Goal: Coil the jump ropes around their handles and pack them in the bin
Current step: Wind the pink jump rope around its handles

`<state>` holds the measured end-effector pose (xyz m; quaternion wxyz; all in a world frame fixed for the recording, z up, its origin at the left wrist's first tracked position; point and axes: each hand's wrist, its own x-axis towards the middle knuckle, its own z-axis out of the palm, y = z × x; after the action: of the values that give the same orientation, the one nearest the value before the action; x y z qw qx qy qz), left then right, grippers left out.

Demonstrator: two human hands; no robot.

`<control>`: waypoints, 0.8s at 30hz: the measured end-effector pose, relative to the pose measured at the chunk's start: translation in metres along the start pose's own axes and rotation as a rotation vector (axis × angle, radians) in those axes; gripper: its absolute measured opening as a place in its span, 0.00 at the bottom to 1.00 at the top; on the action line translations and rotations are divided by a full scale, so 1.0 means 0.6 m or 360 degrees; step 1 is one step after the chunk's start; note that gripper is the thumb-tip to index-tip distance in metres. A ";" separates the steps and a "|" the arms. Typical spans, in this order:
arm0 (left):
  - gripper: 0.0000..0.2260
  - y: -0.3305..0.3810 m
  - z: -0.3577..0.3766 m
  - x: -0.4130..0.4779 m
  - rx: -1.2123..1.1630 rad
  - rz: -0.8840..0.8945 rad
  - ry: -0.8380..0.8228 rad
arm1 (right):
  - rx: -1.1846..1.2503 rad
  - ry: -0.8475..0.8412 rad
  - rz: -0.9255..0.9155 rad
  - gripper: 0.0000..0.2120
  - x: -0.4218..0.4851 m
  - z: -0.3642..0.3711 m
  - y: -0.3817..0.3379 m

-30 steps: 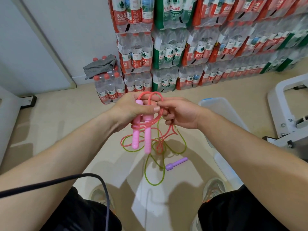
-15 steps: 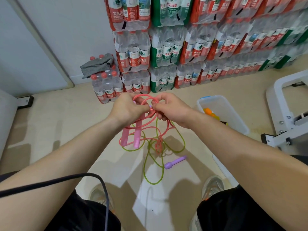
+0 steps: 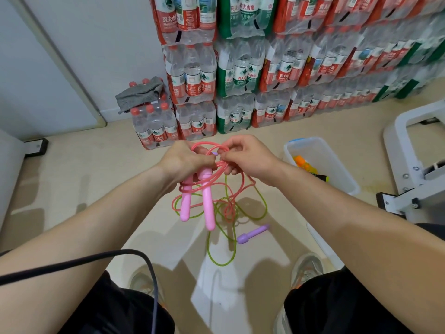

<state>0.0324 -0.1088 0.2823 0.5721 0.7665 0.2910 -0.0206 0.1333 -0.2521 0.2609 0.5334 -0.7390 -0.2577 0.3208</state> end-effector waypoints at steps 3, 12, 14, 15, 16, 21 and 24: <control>0.18 0.002 -0.009 -0.002 -0.0163 -0.0074 -0.0149 | 0.0015 -0.0053 0.0003 0.04 0.000 -0.002 0.001; 0.04 -0.004 -0.009 -0.001 -0.0529 -0.0123 -0.0136 | -0.0110 0.0045 -0.0227 0.11 -0.006 0.010 0.013; 0.11 -0.004 -0.009 -0.001 -0.0533 -0.0105 -0.0065 | -0.0237 0.0102 -0.0296 0.12 -0.008 0.017 0.012; 0.15 -0.003 -0.009 -0.001 -0.0544 -0.0098 -0.0038 | -0.0311 0.0129 -0.0324 0.12 -0.010 0.019 0.012; 0.18 -0.003 -0.009 0.000 -0.0558 -0.0100 -0.0011 | -0.0399 0.0152 -0.0358 0.12 -0.013 0.020 0.012; 0.14 -0.008 -0.007 0.002 -0.0613 -0.0094 0.0035 | -0.0734 0.0163 -0.0502 0.13 -0.012 0.009 0.022; 0.19 -0.012 -0.009 0.008 -0.0583 -0.0080 0.0068 | -0.0787 0.0080 -0.0494 0.13 -0.009 0.006 0.023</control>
<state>0.0313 -0.1005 0.2761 0.6950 0.6424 0.3210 0.0349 0.1274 -0.2578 0.2479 0.3860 -0.8061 -0.4247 0.1444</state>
